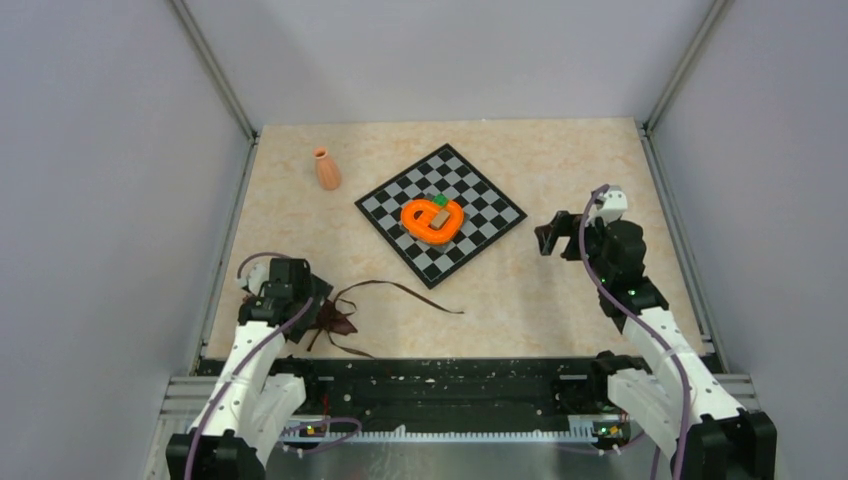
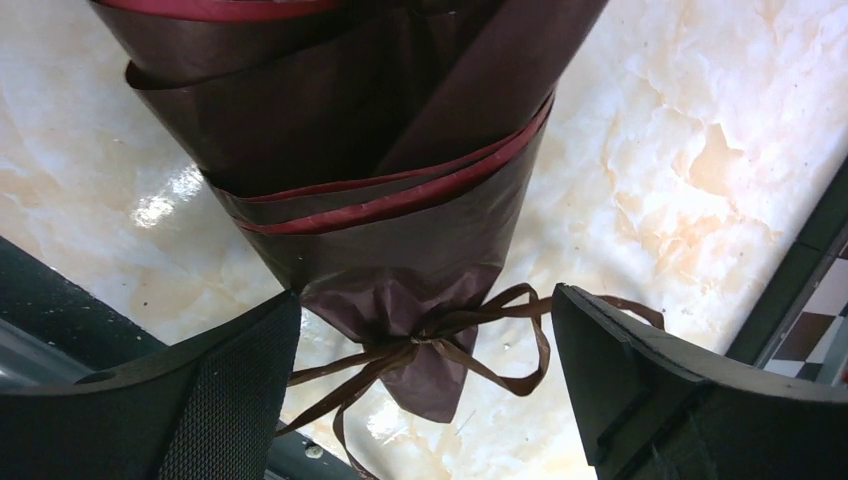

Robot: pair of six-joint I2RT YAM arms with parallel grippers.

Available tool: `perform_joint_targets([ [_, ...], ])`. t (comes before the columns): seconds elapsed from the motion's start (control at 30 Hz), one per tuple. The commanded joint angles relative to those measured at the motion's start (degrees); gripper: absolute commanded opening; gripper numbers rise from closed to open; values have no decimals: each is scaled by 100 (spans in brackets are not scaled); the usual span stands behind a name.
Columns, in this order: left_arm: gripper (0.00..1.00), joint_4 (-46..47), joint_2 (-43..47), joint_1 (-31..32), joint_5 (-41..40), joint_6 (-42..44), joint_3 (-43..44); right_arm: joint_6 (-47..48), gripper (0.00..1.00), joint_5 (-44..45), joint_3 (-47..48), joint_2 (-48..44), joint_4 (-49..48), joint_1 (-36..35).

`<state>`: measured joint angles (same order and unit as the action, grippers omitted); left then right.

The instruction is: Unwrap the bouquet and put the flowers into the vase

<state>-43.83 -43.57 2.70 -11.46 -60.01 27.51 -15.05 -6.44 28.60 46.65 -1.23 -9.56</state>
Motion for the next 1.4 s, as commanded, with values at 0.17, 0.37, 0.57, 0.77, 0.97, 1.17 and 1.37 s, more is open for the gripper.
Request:
perform_joint_targets([
  [0.17, 99, 273, -472, 11, -379, 32, 77, -87, 97, -24, 226, 98, -281, 24],
  [0.37, 99, 426, -928, 11, -370, 194, 152, -109, 97, -33, 211, 98, -281, 24],
  [0.57, 95, 637, -1007, 11, -387, 421, 149, -115, 97, -24, 207, 134, -281, 20],
  [0.77, 84, 1234, -845, 11, -88, 898, -1, -127, 96, -41, 199, 181, -301, 25],
  [0.97, 71, 2112, -775, 11, 334, 1354, -262, -141, 95, -64, 200, 197, -296, 22],
  [1.17, 65, 3225, -903, 57, 1043, 1970, -499, -152, 95, -70, 190, 223, -311, 18],
  [1.37, 60, 3747, -1274, 321, 1403, 2423, -501, -139, 95, -89, 207, 264, -256, 24],
])
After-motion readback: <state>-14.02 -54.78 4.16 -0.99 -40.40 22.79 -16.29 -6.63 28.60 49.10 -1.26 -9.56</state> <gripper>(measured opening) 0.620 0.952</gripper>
